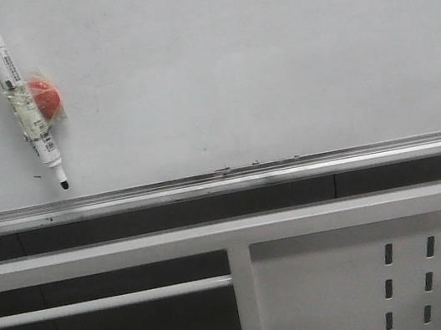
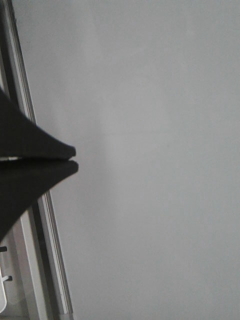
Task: Write number 1 on whiteboard
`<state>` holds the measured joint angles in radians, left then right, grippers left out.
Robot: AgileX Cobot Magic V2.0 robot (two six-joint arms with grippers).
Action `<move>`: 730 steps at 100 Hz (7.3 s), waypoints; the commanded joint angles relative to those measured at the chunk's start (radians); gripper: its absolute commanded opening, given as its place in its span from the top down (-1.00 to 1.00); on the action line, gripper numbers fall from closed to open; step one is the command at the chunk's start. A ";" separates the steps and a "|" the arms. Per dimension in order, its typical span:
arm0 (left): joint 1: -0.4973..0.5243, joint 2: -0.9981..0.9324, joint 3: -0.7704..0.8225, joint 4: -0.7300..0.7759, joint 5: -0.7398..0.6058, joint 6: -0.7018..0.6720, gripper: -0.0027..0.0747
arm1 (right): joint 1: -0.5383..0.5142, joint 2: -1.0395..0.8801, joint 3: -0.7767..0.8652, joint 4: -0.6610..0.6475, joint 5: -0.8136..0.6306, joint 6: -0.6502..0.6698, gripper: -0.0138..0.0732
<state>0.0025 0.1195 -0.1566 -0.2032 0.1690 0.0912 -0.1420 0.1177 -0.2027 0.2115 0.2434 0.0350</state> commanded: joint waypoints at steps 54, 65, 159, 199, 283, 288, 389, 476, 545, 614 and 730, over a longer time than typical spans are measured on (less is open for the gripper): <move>-0.031 0.247 -0.147 -0.050 -0.339 -0.007 0.58 | 0.004 0.318 -0.217 0.011 -0.175 0.001 0.84; -0.092 0.247 -0.147 -0.054 -0.328 -0.014 0.04 | 0.019 0.316 -0.267 0.011 0.028 -0.065 0.84; -0.745 0.821 -0.014 -0.050 -0.875 -0.025 -0.10 | 0.248 0.316 -0.378 0.110 0.152 -0.348 0.84; -0.860 1.282 -0.014 -0.167 -1.416 -0.157 -0.10 | 0.354 0.316 -0.391 0.146 0.129 -0.348 0.84; -0.858 1.441 -0.127 -0.279 -1.531 -0.335 -0.10 | 0.362 0.316 -0.391 0.146 0.116 -0.348 0.84; -0.858 1.441 -0.132 -0.279 -1.531 -0.335 -0.10 | 0.362 0.316 -0.391 0.146 0.116 -0.348 0.84; -0.858 1.441 -0.141 0.225 -1.395 -0.192 0.98 | 0.501 0.328 -0.454 0.249 0.301 -0.614 0.84; -0.992 1.181 -0.554 0.940 -0.123 -0.167 0.98 | 0.873 0.871 -0.707 0.170 0.367 -0.688 -0.26; -1.006 1.122 -0.595 0.919 -0.128 -0.178 0.98 | 0.880 0.918 -0.707 0.085 0.283 -0.688 -0.26; -1.006 1.122 -0.595 0.878 -0.126 -0.178 0.97 | 0.880 0.918 -0.707 0.100 0.250 -0.688 0.85; -0.679 0.900 -0.522 0.404 -0.309 -0.185 -0.07 | 0.711 0.768 -0.707 0.091 0.078 -0.579 0.85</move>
<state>-0.6774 1.0369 -0.6497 0.2194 -0.0353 -0.0838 0.5794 0.9027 -0.8760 0.3049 0.3989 -0.5448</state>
